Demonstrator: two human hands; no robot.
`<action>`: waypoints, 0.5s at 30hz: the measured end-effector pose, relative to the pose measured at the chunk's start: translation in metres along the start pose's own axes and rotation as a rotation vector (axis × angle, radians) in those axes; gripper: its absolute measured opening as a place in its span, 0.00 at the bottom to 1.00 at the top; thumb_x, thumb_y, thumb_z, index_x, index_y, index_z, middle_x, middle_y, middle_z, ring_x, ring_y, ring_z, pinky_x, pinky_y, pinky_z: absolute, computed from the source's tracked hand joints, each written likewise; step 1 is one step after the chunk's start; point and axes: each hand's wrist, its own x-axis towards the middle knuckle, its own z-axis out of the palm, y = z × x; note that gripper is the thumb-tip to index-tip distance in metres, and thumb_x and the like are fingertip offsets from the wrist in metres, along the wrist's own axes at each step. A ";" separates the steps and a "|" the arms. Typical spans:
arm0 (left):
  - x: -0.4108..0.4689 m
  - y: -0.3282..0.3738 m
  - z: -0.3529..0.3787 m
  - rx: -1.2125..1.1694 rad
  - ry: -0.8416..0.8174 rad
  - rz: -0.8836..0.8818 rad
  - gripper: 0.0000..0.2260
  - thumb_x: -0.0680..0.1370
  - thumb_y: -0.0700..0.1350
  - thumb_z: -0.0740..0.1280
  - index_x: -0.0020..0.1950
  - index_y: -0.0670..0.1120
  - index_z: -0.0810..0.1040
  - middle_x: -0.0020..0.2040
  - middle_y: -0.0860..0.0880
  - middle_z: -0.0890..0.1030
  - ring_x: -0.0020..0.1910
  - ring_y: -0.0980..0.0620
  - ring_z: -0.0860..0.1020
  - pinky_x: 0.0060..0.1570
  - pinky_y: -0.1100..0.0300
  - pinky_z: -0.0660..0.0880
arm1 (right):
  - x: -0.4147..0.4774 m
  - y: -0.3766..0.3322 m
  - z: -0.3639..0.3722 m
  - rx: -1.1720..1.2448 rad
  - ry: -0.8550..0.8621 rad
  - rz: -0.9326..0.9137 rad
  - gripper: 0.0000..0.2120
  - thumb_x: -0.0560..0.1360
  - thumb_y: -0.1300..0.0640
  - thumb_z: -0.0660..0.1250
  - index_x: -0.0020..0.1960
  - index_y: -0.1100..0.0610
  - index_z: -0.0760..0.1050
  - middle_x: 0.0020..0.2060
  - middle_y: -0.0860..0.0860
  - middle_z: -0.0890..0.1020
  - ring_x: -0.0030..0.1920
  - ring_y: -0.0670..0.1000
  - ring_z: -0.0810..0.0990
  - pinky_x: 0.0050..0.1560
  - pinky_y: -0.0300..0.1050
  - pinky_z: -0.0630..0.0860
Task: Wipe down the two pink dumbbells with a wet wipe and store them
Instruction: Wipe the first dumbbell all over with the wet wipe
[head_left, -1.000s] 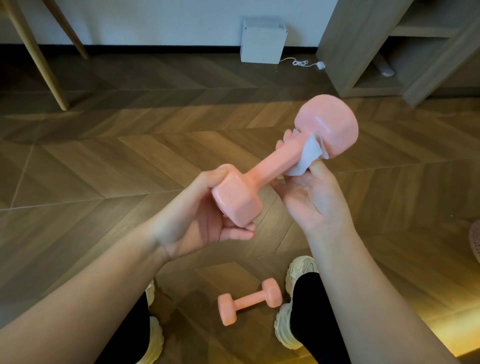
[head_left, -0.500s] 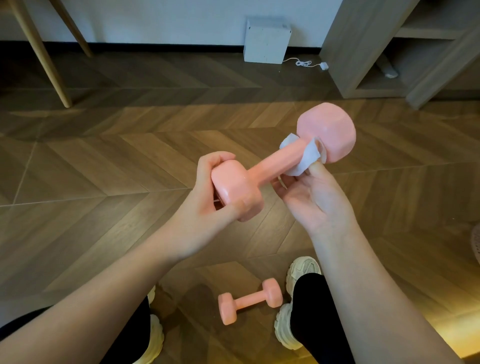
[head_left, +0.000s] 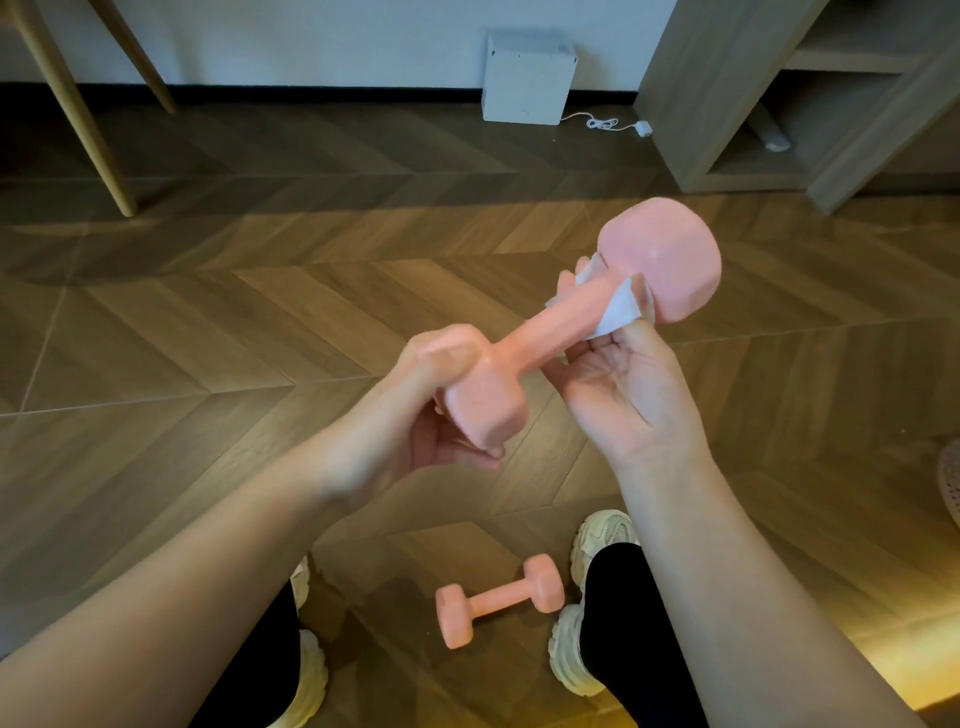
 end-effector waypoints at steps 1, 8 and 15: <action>0.000 0.003 -0.001 -0.087 -0.025 -0.080 0.33 0.70 0.63 0.68 0.66 0.43 0.71 0.49 0.38 0.78 0.38 0.45 0.82 0.37 0.52 0.82 | 0.000 0.000 0.000 -0.002 -0.012 0.002 0.20 0.73 0.54 0.70 0.64 0.55 0.75 0.52 0.53 0.86 0.54 0.51 0.85 0.60 0.56 0.77; -0.004 0.000 0.000 -0.189 0.017 -0.041 0.46 0.59 0.55 0.83 0.72 0.50 0.66 0.49 0.41 0.82 0.42 0.44 0.84 0.39 0.56 0.82 | 0.002 0.005 0.004 -0.023 0.045 -0.041 0.20 0.69 0.55 0.72 0.60 0.54 0.76 0.51 0.54 0.86 0.53 0.51 0.85 0.61 0.55 0.76; -0.001 -0.012 -0.004 0.516 0.201 0.459 0.47 0.68 0.36 0.79 0.75 0.64 0.57 0.63 0.58 0.72 0.54 0.56 0.81 0.49 0.63 0.79 | 0.005 0.001 0.003 0.027 0.152 -0.063 0.17 0.78 0.53 0.68 0.66 0.54 0.75 0.54 0.54 0.85 0.54 0.52 0.85 0.67 0.59 0.71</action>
